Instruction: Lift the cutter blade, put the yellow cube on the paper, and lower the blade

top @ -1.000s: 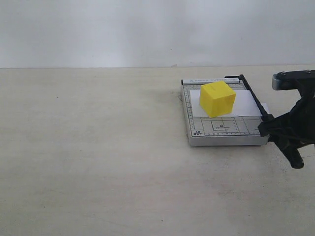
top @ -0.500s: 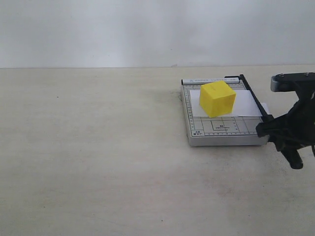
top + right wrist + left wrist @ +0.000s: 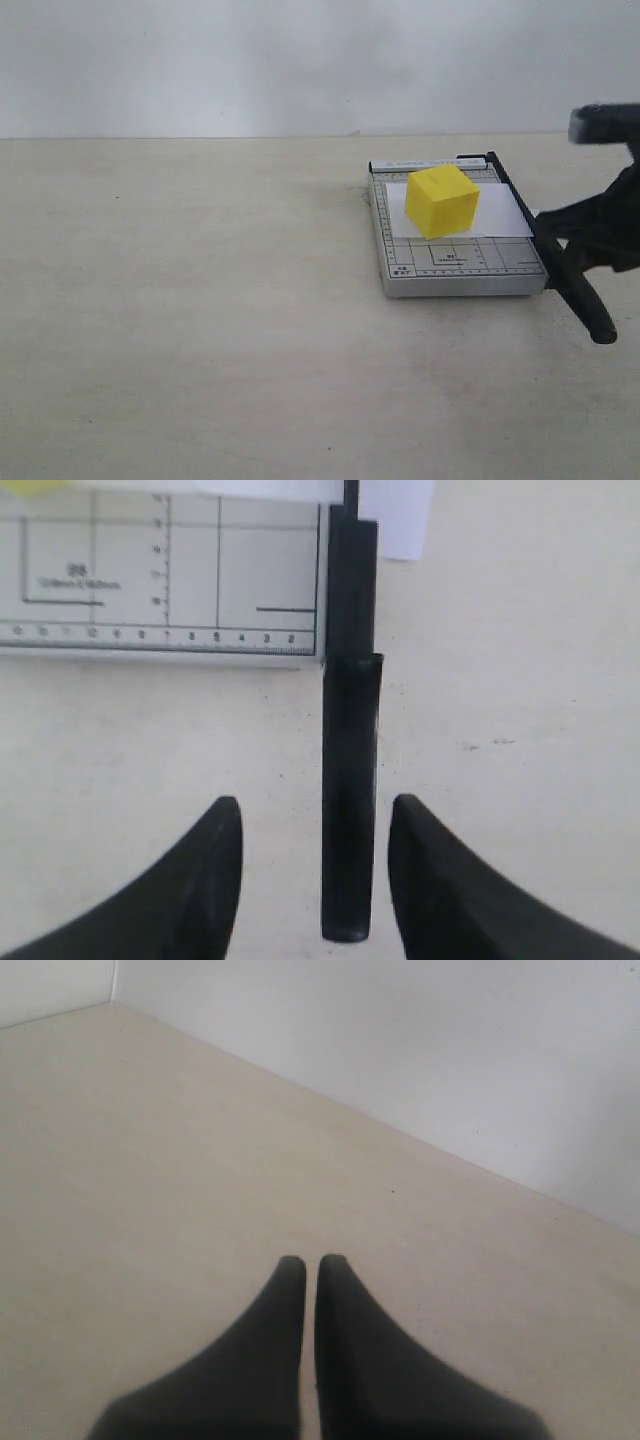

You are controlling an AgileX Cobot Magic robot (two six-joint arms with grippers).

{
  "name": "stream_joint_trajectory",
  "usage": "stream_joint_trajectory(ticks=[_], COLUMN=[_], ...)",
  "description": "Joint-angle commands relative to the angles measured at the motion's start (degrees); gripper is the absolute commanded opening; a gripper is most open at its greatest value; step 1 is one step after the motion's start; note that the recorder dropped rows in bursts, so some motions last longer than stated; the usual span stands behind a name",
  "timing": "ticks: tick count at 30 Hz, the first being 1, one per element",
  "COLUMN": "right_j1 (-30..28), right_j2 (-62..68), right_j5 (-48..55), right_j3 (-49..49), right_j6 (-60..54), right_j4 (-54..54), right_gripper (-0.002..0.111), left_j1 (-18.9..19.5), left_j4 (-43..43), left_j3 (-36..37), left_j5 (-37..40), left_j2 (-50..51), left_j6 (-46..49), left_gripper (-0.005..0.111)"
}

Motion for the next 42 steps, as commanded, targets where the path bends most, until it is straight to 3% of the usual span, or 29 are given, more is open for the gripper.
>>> stream_joint_trajectory(ticks=[1,4,7,10,13,18,27,34,42], right_j1=[0.1,1.4,5.2,5.8,5.8,5.8,4.8,-3.2,-3.8], right_j2=[-13.3,-25.7,-47.2,-59.8,-65.2,-65.2,-67.1,-80.3,-84.7], right_j5=[1.8,-7.1,-27.8,-31.0,-27.4,-6.8,-12.8,-12.0,-13.9], right_j3=[1.4,6.0,18.6,26.1,32.3,34.4,35.0,44.2,50.5], right_j6=[5.5,5.7,5.0,3.3,-0.4,-0.2,-3.7,-2.6,-2.4], right_j4=[-0.6,1.3,0.9,0.6,0.6,0.8,-8.0,-9.8,-11.2], right_gripper=[0.044,0.038,0.0,0.0,0.0,0.0,0.0,0.0,0.0], left_j1=[-0.3,-0.3,-0.3,-0.3,-0.3,-0.3,-0.3,-0.3,-0.3], left_j4=[0.0,0.0,0.0,0.0,0.0,0.0,0.0,0.0,0.0], left_j3=[-0.1,-0.1,-0.1,-0.1,-0.1,-0.1,-0.1,-0.1,-0.1], left_j5=[-0.2,-0.1,-0.1,-0.1,-0.1,-0.1,-0.1,-0.1,-0.1], left_j2=[-0.2,-0.2,-0.2,-0.2,-0.2,-0.2,-0.2,-0.2,-0.2], left_j6=[0.0,0.0,0.0,0.0,0.0,0.0,0.0,0.0,0.0], left_gripper=[0.004,0.004,0.004,0.004,0.004,0.004,0.004,0.004,0.004])
